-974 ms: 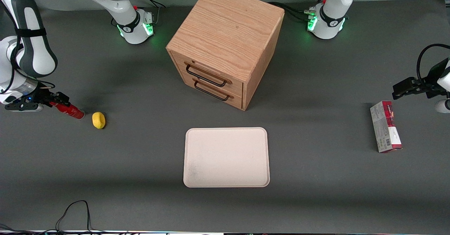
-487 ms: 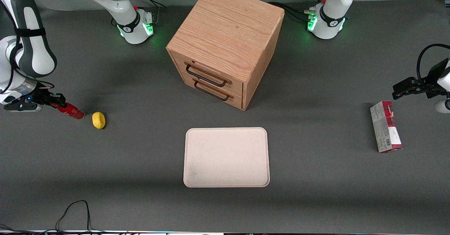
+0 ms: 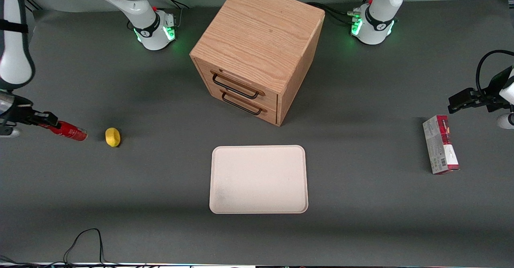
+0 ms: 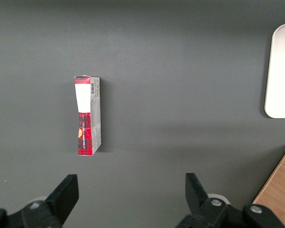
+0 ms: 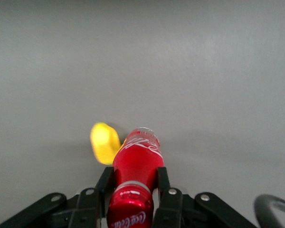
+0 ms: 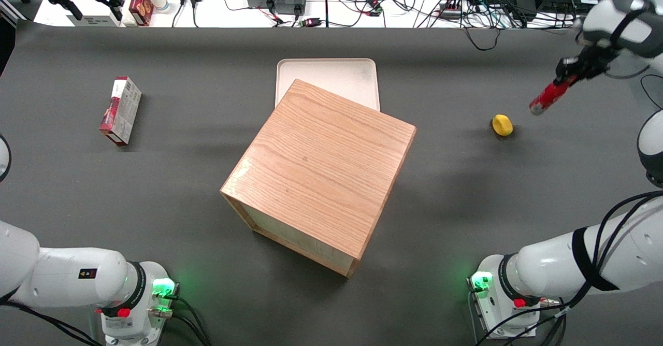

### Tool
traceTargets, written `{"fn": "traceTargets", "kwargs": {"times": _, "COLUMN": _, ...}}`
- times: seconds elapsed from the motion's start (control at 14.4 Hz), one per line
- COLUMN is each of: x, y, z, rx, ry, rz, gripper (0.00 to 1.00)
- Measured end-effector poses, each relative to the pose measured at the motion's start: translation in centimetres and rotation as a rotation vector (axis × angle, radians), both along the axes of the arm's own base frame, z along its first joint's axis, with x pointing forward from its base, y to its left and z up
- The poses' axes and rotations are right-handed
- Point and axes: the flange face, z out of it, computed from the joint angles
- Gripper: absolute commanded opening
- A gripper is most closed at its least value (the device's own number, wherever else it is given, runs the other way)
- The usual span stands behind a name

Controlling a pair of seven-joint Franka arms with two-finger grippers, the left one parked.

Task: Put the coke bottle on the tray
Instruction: 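Lift the red bottle with the right gripper and pull it back, then carry the red bottle over to the cream tray's edge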

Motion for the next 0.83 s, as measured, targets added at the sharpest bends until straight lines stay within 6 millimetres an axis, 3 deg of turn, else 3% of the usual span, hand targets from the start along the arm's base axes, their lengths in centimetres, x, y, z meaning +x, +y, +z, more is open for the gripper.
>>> {"fn": "traceTargets", "kwargs": {"times": 0.21, "x": 3.4, "y": 3.8, "z": 8.2, "rx": 0.01, "ry": 0.0, "rz": -0.019, "gripper": 0.0}}
{"fn": "traceTargets", "kwargs": {"times": 0.42, "x": 6.1, "y": 9.4, "z": 13.6, "rx": 0.009, "ry": 0.021, "rz": -0.056, "gripper": 0.0}}
{"fn": "traceTargets", "kwargs": {"times": 0.63, "x": 8.5, "y": 17.6, "z": 16.0, "rx": 0.006, "ry": 0.069, "rz": -0.118, "gripper": 0.0}}
{"fn": "traceTargets", "kwargs": {"times": 0.83, "x": 10.3, "y": 26.6, "z": 16.4, "rx": 0.006, "ry": 0.074, "rz": -0.214, "gripper": 0.0}}
